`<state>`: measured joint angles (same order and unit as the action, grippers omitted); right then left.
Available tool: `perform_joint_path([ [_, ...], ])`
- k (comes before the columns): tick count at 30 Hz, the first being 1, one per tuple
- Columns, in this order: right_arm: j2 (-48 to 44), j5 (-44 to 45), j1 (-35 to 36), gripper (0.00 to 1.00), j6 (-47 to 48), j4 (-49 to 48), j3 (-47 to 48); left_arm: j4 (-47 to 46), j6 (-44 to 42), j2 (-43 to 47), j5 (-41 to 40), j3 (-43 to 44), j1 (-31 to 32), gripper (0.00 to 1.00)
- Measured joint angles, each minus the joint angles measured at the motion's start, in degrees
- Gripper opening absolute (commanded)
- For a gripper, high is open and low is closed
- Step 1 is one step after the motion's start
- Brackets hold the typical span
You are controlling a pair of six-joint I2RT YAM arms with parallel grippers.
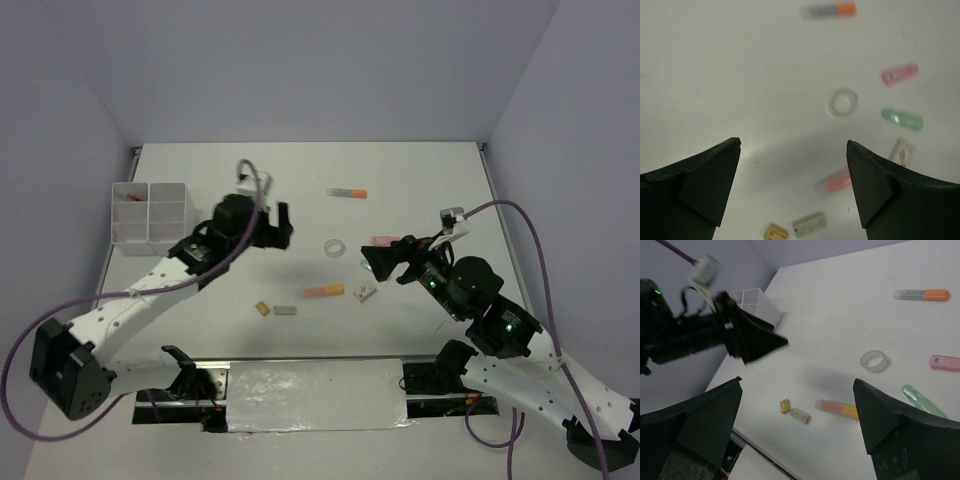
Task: Sort the stationery into containers
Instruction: Pick up the stationery from the center of the board.
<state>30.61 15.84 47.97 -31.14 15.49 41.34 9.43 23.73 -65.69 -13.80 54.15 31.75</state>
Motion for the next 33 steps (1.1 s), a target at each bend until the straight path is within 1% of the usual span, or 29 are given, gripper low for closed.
perform_joint_path([
  [2,-1.5,1.3,0.0,1.0,-0.6,3.2,1.6,1.4,-2.9,-5.5,2.7,0.6,7.1,0.99],
  [3,-2.0,1.6,0.0,1.0,-0.7,4.3,2.0,2.1,-4.2,-8.5,3.8,0.9,9.5,0.99],
  [6,-3.2,1.5,0.0,1.0,-0.9,7.6,2.1,3.6,-7.7,-16.4,7.4,1.5,14.6,0.99],
  [9,-3.5,0.0,0.0,1.0,-0.7,9.9,2.1,4.8,-12.0,-22.1,10.9,1.8,17.9,0.99],
  [12,-3.4,-1.4,0.0,1.0,-0.3,11.5,2.1,5.1,-16.2,-26.1,14.3,3.0,19.5,0.98],
  [16,-3.5,-2.3,0.0,1.0,0.6,12.8,2.1,4.0,-19.6,-28.8,18.1,4.4,19.6,0.98],
  [20,-4.5,-2.8,0.0,1.0,1.1,13.3,2.0,3.3,-22.8,-31.5,20.5,6.6,19.8,0.95],
  [22,-5.2,-2.9,0.0,1.0,1.4,13.3,2.0,3.5,-24.0,-33.7,21.1,8.4,19.8,0.9],
  [24,-5.8,-3.0,0.0,1.0,1.6,13.4,2.0,3.8,-25.0,-36.1,21.3,10.3,19.8,0.88],
  [25,-6.1,-3.0,0.0,1.0,1.8,13.5,2.0,3.8,-25.2,-37.3,21.4,11.0,19.8,0.86],
  [26,-6.5,-2.9,0.0,1.0,1.9,13.7,2.0,3.9,-25.3,-38.3,21.5,11.5,19.8,0.82],
  [28,-7.5,-2.8,0.0,1.0,2.1,14.5,2.0,4.2,-25.4,-39.7,21.6,11.8,19.8,0.78],
  [29,-8.1,-2.7,0.0,1.0,2.3,14.8,2.0,4.5,-25.5,-40.2,21.6,11.8,19.8,0.68],
  [31,-9.1,-2.6,0.0,1.0,2.5,15.5,2.2,4.5,-25.7,-40.4,21.4,11.9,19.8,0.59],
  [32,-9.5,-2.5,0.0,1.0,2.6,15.8,2.2,4.6,-25.9,-40.6,21.1,11.9,19.8,0.5],
  [33,-9.8,-2.4,0.0,1.0,2.7,16.0,2.3,4.5,-25.7,-40.7,20.9,11.9,19.8,0.46],
])
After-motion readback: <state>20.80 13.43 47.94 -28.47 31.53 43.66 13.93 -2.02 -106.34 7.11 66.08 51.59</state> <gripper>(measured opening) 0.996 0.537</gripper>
